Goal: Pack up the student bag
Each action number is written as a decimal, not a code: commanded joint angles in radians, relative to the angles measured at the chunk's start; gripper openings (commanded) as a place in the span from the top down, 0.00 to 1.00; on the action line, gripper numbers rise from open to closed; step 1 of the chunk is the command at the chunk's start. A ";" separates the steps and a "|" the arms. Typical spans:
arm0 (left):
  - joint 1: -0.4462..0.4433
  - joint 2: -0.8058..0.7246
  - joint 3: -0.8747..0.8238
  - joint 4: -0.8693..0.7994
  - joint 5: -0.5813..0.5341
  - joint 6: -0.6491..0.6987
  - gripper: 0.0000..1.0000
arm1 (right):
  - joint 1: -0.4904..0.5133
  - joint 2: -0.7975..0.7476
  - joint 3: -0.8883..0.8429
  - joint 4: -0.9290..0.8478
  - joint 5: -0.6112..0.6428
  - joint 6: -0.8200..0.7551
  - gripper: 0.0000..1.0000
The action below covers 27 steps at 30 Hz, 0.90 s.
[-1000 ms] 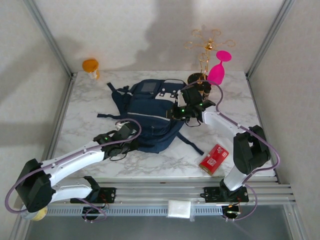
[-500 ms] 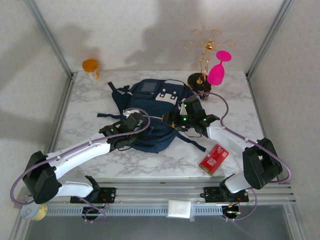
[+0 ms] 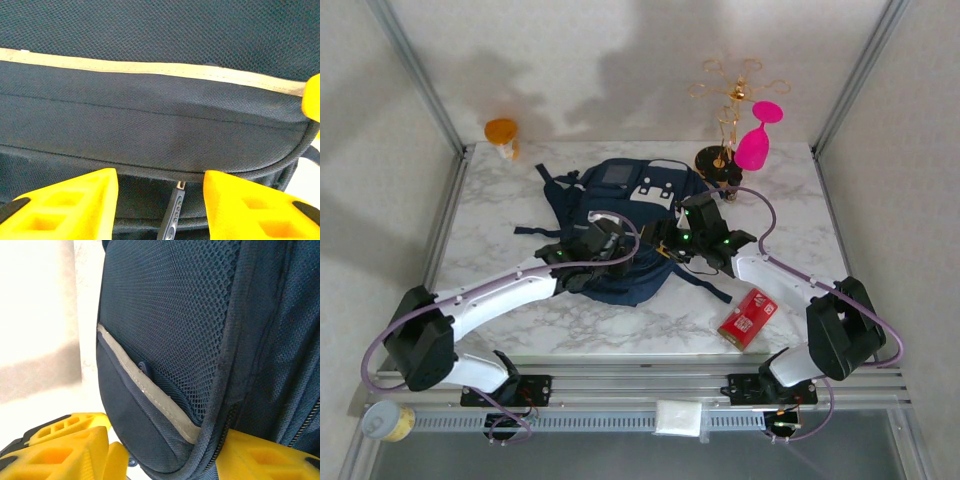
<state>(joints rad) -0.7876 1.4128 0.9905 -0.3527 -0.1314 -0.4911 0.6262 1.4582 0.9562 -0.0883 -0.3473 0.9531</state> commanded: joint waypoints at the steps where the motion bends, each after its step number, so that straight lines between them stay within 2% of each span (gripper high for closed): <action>1: -0.013 0.046 0.053 -0.029 -0.063 0.052 0.51 | 0.015 0.000 0.042 0.027 0.000 0.007 0.43; 6: -0.015 0.090 0.039 0.015 0.008 0.050 0.54 | 0.015 -0.005 0.026 0.048 0.011 0.022 0.43; 12: -0.015 0.099 0.028 0.023 0.038 0.048 0.57 | 0.015 -0.002 0.032 0.055 0.029 0.026 0.44; 16: -0.016 0.060 -0.005 0.047 0.030 0.016 0.65 | 0.013 -0.004 0.021 0.077 0.048 0.037 0.44; 19: -0.018 0.060 -0.007 0.042 0.076 -0.015 0.72 | 0.013 -0.001 0.025 0.086 0.048 0.050 0.46; 23: -0.024 0.000 -0.050 0.039 0.029 -0.068 0.72 | 0.019 -0.016 0.017 0.089 0.060 0.086 0.46; 27: -0.024 -0.071 -0.108 0.093 0.050 -0.104 0.67 | 0.057 -0.030 -0.002 0.075 0.091 0.162 0.46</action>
<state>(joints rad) -0.8047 1.3914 0.9123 -0.2985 -0.0883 -0.5488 0.6479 1.4582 0.9565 -0.0849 -0.2806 1.0504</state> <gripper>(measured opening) 0.318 0.541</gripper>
